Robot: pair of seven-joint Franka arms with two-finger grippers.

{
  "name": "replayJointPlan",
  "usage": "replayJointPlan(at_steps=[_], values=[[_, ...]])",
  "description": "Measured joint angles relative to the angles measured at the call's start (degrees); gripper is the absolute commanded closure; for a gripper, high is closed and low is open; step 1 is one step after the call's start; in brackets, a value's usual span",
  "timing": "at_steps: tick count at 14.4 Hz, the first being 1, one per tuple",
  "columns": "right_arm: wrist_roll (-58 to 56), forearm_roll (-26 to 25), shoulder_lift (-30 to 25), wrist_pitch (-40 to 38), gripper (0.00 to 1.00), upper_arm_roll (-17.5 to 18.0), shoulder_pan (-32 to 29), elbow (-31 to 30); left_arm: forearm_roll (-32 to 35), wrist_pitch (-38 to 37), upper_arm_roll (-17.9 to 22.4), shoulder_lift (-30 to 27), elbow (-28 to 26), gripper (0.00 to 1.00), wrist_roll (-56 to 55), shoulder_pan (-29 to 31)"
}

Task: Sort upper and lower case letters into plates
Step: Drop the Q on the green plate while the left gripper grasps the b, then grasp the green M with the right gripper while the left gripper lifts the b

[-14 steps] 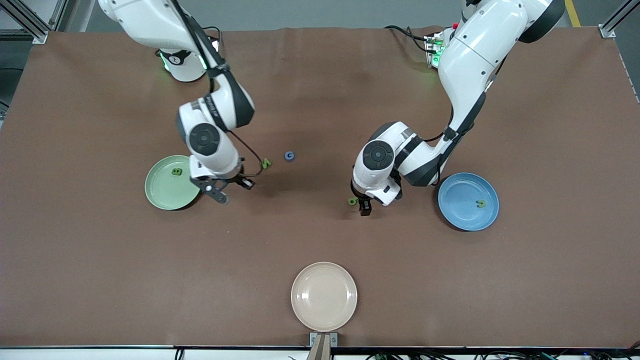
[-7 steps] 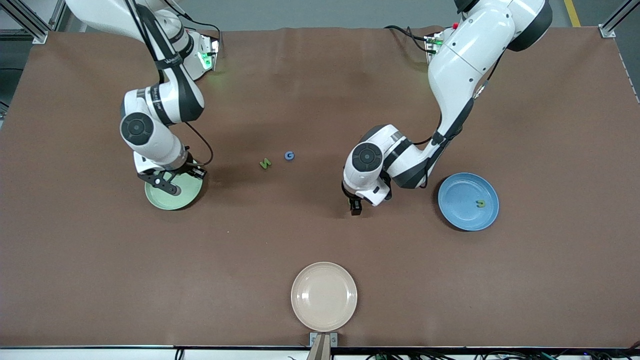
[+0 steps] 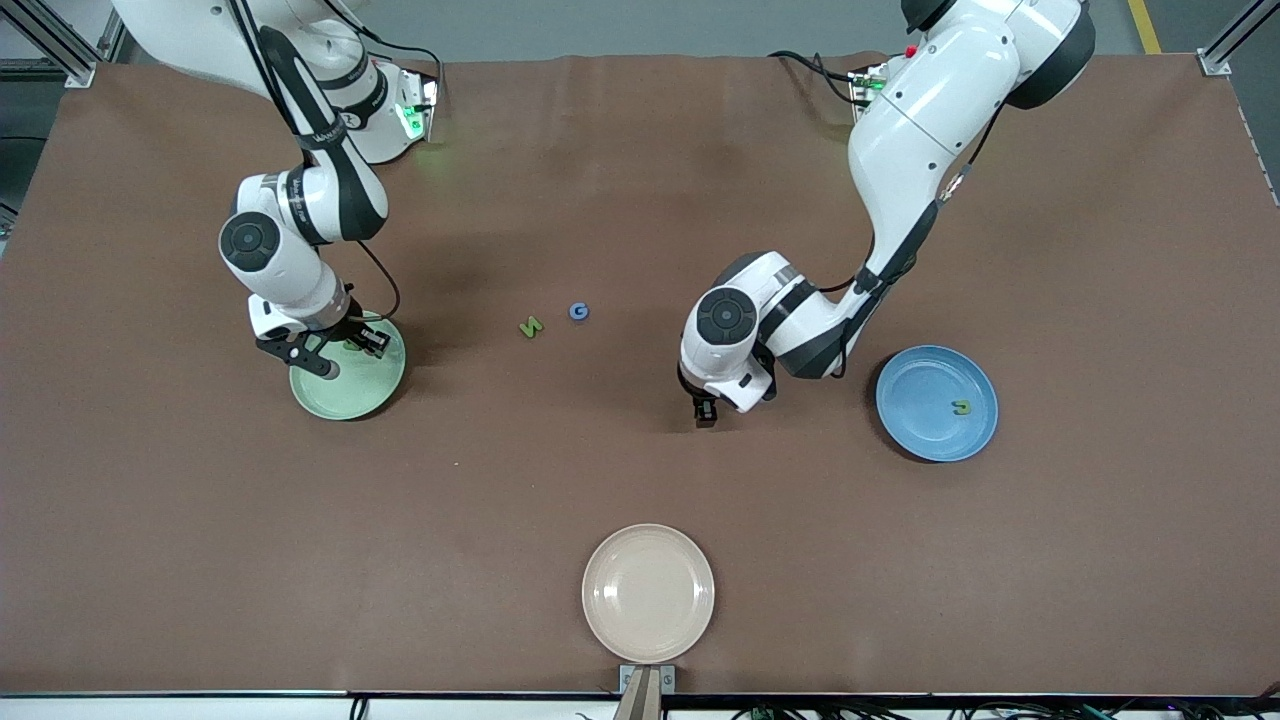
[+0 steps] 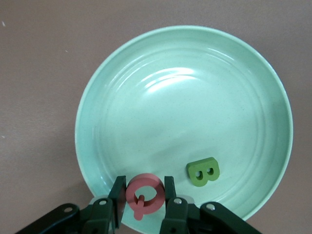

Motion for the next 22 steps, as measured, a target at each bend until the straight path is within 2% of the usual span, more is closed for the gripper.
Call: replayJointPlan(at_steps=[2,3,4,5,6,10,15,17,20,22], values=[[-0.05,0.00,0.86,0.52,0.87,0.07,-0.03,-0.21,0.00,0.00,0.28,0.00,0.07,0.15,0.00,-0.01],[-0.05,0.00,1.39,0.85,0.70,0.11,-0.03,-0.24,0.00,0.00,0.61,0.00,0.07,0.15,0.00,-0.02],[-0.05,0.00,1.86,1.18,0.45,0.13,-0.03,-0.24,0.00,0.00,0.94,0.01,0.07,0.15,0.00,-0.01],[-0.06,0.00,2.20,1.45,0.06,0.14,-0.03,-0.24,0.00,0.00,1.17,0.01,0.07,0.15,0.00,-0.01],[-0.07,0.00,2.41,1.63,0.00,0.14,-0.03,-0.24,0.00,0.00,1.28,0.01,0.07,0.17,0.00,-0.01],[-1.53,0.00,2.23,1.00,0.00,0.14,-0.62,0.51,0.00,0.00,1.35,0.15,0.07,0.21,0.01,-0.12],[0.78,0.09,-0.87,-9.03,0.00,1.22,-0.74,5.43,0.00,0.43,1.39,0.16,0.34,0.50,0.01,-0.65],[6.79,0.18,-1.12,-8.89,0.00,2.37,1.75,5.86,0.01,0.70,1.45,0.16,0.62,0.56,0.01,-0.69],[18.34,0.40,-0.29,-6.88,0.00,2.97,8.88,6.48,0.04,0.74,1.51,0.18,0.84,0.58,0.02,-0.71],[25.20,0.47,1.84,-6.66,0.05,3.12,12.80,8.62,0.04,0.74,1.52,0.18,0.86,0.65,0.02,-0.71]])
